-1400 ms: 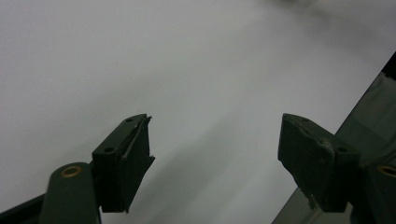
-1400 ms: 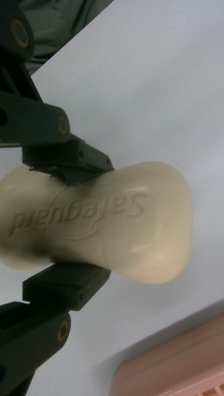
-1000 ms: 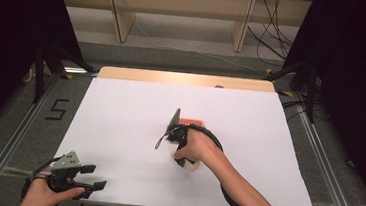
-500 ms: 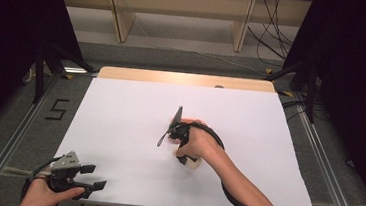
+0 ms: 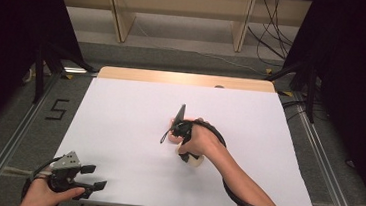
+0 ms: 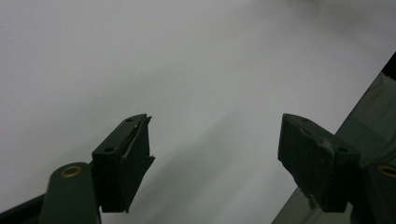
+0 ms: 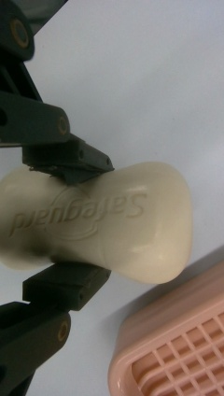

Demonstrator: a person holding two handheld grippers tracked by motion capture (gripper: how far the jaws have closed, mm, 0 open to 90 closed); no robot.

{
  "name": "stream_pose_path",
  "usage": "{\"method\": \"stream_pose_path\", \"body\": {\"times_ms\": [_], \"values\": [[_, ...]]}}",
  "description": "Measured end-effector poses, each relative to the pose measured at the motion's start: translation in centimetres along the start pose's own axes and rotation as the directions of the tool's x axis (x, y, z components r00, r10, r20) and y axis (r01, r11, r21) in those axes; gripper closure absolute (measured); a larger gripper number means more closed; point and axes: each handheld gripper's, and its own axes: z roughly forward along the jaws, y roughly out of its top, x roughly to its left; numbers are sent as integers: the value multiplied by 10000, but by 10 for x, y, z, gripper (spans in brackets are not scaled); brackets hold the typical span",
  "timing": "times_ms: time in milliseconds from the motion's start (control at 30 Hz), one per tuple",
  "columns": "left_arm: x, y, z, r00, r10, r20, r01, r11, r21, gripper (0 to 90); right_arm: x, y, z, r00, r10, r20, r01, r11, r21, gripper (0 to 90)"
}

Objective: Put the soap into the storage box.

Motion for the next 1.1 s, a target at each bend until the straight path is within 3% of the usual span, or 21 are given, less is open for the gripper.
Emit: {"method": "stream_pose_path", "body": {"times_ms": [100, 133, 233, 333, 433, 600, 633, 733, 867, 900, 1000, 1033, 1100], "values": [[-1, 0, 0, 10000, -88, 13, 88, 9999, -72, 248, -2, 1, 0, 9999, -127, -89, 126, 9999, -112, 506], [-1, 0, 0, 10000, -91, 11, 91, 9999, -72, 248, -1, 1, -2, 9999, 110, -75, -110, 9999, 27, 506], [-1, 0, 0, 10000, -80, 9, 80, 9999, -68, 248, -3, 2, -1, 9995, 27, -300, -35, 9997, -255, 505], [-1, 0, 0, 10000, -68, 15, 68, 10000, -61, 248, -1, 2, -3, 9989, 421, -205, -422, 9991, -49, 506], [-1, 0, 1, 10000, -81, 21, 81, 9999, -112, 248, -5, 2, -3, 10000, -4, -8, 4, 9999, -128, 505], [-1, 0, 0, 10000, -87, 14, 87, 9999, -76, 248, -5, 4, -5, 9994, 307, -150, -309, 9994, -174, 506], [-1, 0, 0, 10000, -85, 12, 85, 9999, -73, 247, -8, 4, -5, 10000, -70, 63, 71, 9997, -222, 506], [-1, 0, 0, 10000, -79, 14, 79, 9999, -69, 248, -9, 5, -5, 9998, -134, -129, 126, 9983, -576, 506], [-1, 0, 0, 10000, -90, 7, 90, 9999, -66, 248, -11, 6, -7, 9998, -66, 177, 74, 9989, -465, 506], [0, 0, 0, 10000, -82, 3, 82, 9999, -59, 248, -12, 6, -6, 9995, -258, 181, 269, 9979, -582, 506], [-1, 0, 0, 10000, -97, 0, 97, 9999, -63, 248, -11, 6, -8, 9999, 123, 35, -122, 9988, -472, 506], [0, -1, 0, 10000, -88, 2, 88, 9999, -58, 248, -13, 7, -7, 9997, -185, 130, 193, 9980, -599, 505], [0, -1, 0, 10000, -98, 7, 98, 9999, -42, 248, -13, 7, -8, 9996, -116, 270, 132, 9981, -603, 506]]}}
